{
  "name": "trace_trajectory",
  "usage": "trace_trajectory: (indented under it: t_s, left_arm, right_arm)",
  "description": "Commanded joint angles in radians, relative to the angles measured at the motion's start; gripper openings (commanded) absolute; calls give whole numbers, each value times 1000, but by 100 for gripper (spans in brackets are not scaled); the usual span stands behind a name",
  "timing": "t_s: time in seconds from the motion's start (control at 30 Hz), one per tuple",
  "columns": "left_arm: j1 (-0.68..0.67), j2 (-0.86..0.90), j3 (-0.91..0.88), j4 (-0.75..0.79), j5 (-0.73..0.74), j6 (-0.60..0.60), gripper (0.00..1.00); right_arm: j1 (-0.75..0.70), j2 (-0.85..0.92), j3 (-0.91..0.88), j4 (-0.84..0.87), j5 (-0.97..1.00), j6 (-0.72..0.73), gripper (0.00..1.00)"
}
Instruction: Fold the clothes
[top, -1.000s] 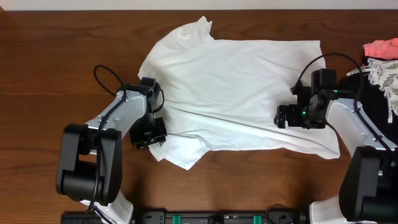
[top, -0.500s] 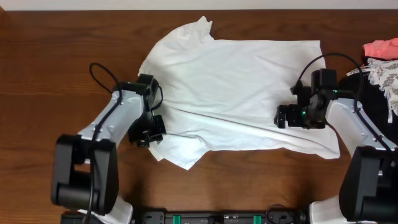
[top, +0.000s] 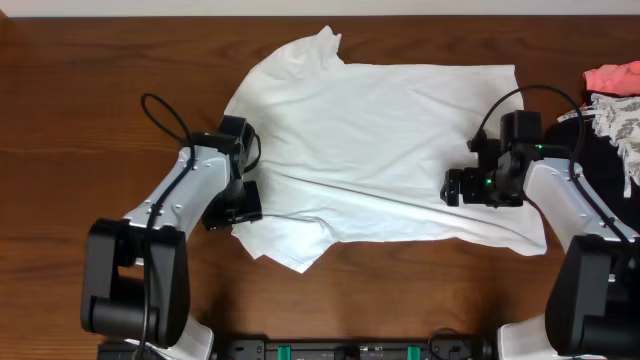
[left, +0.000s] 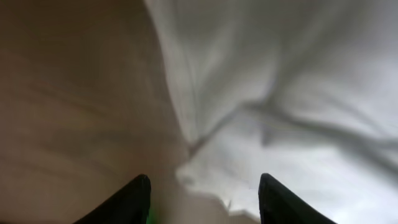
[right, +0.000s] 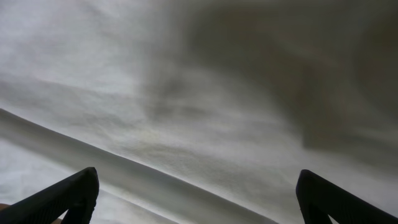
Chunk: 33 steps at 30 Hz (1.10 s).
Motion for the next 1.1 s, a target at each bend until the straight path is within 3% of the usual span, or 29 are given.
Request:
trace_trajectory:
  t_s: [0.0,0.17,1.07]
  left_arm:
    - [6,-6,-40,37,-53,15,56]
    - [6,-6,-52,64,-7,65,56]
    - [5,-6,-105,116,41,70,56]
  right_arm:
    - [5,-16,-5,1,6,-5,99]
    - [5,-16,-5,1,6,-5,99]
    - [5,-16,-5,-2,7,-5,99]
